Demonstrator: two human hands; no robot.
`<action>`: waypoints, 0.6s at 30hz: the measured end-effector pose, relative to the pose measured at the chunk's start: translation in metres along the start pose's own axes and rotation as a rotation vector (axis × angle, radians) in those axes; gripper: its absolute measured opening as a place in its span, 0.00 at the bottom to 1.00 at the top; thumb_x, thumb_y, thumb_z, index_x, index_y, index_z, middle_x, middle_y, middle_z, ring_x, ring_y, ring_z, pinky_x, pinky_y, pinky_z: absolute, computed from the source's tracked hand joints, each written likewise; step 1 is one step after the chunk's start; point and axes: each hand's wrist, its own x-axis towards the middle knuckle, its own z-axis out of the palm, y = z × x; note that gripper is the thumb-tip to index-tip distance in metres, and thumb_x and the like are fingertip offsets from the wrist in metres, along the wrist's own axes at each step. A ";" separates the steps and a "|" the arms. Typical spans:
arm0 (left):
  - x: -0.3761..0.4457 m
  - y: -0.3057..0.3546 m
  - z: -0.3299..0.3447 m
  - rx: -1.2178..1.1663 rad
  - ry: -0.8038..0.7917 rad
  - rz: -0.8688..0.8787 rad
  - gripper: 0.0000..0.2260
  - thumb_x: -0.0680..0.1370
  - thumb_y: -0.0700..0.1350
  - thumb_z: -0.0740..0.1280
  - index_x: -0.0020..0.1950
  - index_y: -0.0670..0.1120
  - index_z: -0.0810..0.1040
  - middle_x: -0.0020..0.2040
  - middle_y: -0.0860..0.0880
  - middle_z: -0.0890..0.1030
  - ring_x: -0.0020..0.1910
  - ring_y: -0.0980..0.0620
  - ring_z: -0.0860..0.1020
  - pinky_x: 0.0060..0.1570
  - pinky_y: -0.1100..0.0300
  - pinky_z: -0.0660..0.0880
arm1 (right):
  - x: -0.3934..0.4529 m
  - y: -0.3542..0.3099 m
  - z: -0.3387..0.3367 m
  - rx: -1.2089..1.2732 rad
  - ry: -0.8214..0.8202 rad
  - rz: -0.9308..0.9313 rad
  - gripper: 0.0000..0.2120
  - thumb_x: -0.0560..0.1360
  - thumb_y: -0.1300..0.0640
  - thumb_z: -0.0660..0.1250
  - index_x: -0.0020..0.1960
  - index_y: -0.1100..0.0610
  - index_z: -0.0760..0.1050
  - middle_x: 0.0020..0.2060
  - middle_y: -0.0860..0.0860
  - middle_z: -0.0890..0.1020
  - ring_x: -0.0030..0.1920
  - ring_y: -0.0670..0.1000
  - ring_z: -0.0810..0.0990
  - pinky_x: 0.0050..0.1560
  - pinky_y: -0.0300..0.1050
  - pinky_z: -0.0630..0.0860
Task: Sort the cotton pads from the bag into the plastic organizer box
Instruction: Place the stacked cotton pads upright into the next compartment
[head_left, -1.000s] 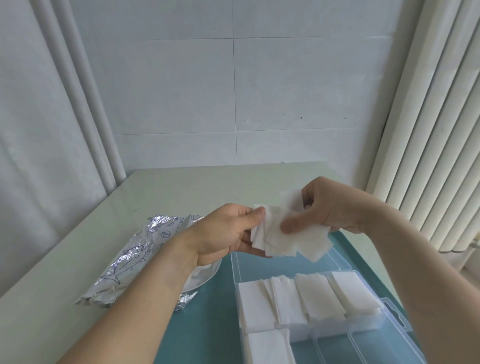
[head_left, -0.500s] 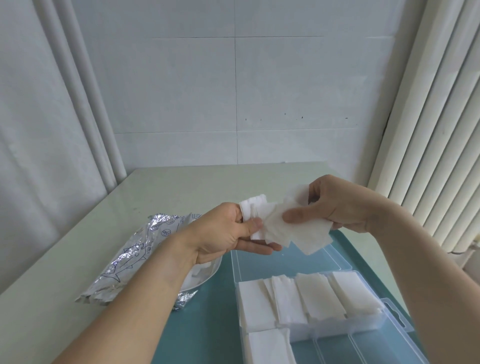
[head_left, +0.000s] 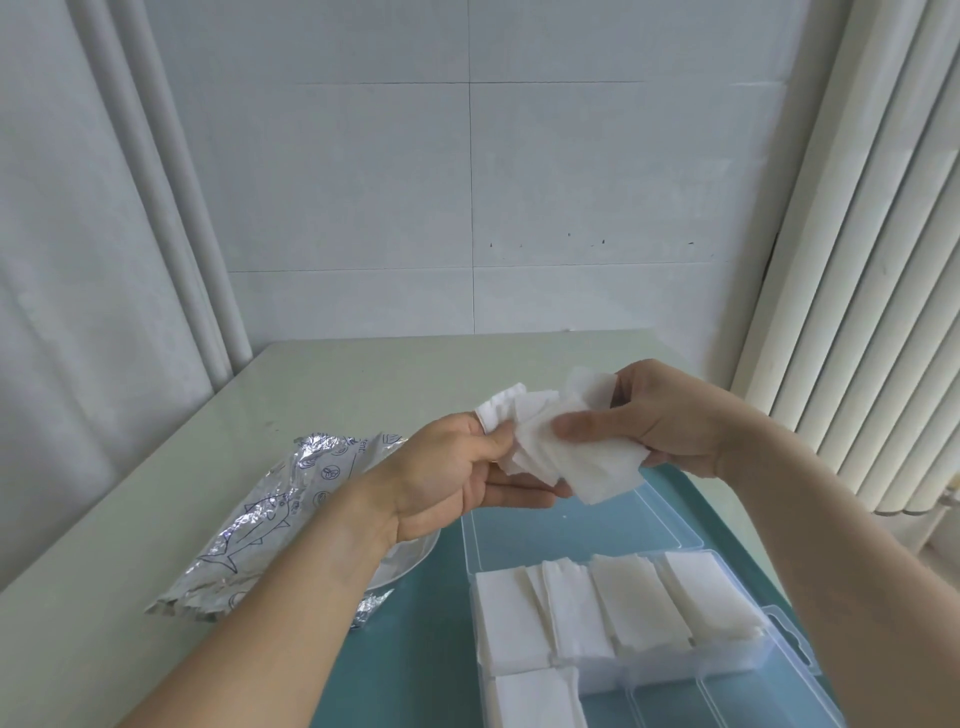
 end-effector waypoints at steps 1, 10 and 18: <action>0.000 0.000 0.002 -0.054 -0.002 -0.006 0.16 0.80 0.44 0.60 0.64 0.37 0.76 0.55 0.36 0.82 0.52 0.39 0.83 0.56 0.47 0.80 | 0.001 0.000 0.004 -0.007 0.018 0.001 0.25 0.63 0.49 0.84 0.42 0.70 0.80 0.34 0.56 0.73 0.36 0.54 0.68 0.36 0.47 0.62; 0.007 -0.002 0.006 -0.059 0.014 -0.019 0.23 0.85 0.54 0.49 0.68 0.43 0.75 0.65 0.40 0.79 0.64 0.39 0.77 0.63 0.43 0.75 | 0.006 0.003 0.017 -0.129 0.134 -0.027 0.26 0.65 0.45 0.81 0.45 0.68 0.80 0.31 0.54 0.76 0.32 0.53 0.71 0.29 0.42 0.65; 0.006 0.000 0.000 -0.048 0.161 0.069 0.21 0.86 0.50 0.51 0.65 0.39 0.76 0.59 0.38 0.82 0.54 0.42 0.82 0.54 0.48 0.81 | -0.004 -0.006 0.007 -0.039 0.083 -0.100 0.12 0.67 0.55 0.81 0.44 0.61 0.84 0.35 0.52 0.83 0.34 0.50 0.79 0.36 0.43 0.70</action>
